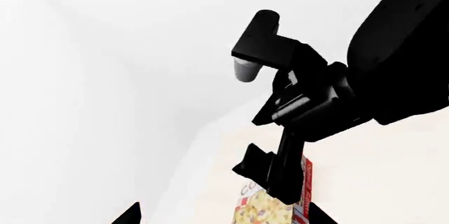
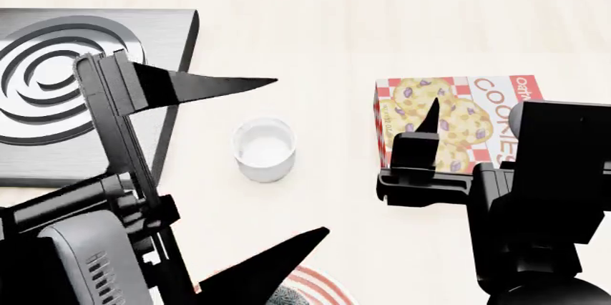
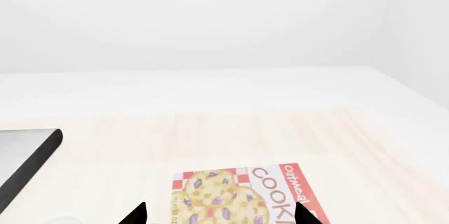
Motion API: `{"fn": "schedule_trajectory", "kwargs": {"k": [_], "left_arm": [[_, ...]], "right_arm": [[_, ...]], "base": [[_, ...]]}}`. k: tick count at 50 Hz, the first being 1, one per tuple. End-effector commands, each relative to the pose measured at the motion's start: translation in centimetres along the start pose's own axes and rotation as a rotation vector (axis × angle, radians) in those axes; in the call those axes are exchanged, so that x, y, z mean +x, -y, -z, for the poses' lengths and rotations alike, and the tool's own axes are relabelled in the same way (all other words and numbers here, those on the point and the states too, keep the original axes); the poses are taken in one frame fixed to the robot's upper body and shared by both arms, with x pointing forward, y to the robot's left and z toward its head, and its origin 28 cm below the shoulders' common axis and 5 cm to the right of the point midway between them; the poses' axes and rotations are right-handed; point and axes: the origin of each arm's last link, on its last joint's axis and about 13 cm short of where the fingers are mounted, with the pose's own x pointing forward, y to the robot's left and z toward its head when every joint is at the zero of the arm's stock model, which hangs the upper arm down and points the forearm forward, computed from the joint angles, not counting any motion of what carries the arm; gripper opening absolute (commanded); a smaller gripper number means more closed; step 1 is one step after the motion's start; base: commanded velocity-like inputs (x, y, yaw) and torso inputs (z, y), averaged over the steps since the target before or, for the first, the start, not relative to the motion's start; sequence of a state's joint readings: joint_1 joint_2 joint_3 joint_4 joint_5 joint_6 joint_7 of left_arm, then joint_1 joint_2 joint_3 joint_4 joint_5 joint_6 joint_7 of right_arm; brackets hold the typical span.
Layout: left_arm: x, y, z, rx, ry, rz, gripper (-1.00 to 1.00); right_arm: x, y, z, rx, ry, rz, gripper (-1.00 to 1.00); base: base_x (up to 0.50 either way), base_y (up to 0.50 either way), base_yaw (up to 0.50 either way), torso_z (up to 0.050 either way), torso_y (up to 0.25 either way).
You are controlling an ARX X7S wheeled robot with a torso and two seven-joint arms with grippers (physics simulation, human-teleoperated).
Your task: Pick the akita bowl on the stove and place it on the plate.
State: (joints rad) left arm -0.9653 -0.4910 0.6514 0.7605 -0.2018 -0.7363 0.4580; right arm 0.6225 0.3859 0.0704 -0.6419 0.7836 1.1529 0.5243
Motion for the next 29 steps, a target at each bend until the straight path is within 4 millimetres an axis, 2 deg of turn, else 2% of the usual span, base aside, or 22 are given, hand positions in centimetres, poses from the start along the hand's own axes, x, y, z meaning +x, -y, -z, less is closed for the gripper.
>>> {"fn": "schedule_trajectory", "kwargs": {"k": [1, 17, 29], "left_arm": [[-0.3, -1.7, 0.0, -0.168, 0.037, -0.146, 1.0], [-1.0, -2.8, 0.4, -0.379, 0.075, -0.312, 1.0], [-1.7, -2.1, 1.6, -0.497, 0.068, -0.373, 1.0]], "right_arm": [[0.0, 0.0, -0.1, 0.0, 0.0, 0.0, 1.0], [-0.1, 0.0, 0.0, 0.0, -0.002, 0.001, 1.0], [-0.1, 0.0, -0.1, -0.001, -0.003, 0.001, 1.0]], "base": [[0.0, 0.0, 0.0, 0.0, 0.0], [0.0, 0.0, 0.0, 0.0, 0.0], [0.0, 0.0, 0.0, 0.0, 0.0]]}}
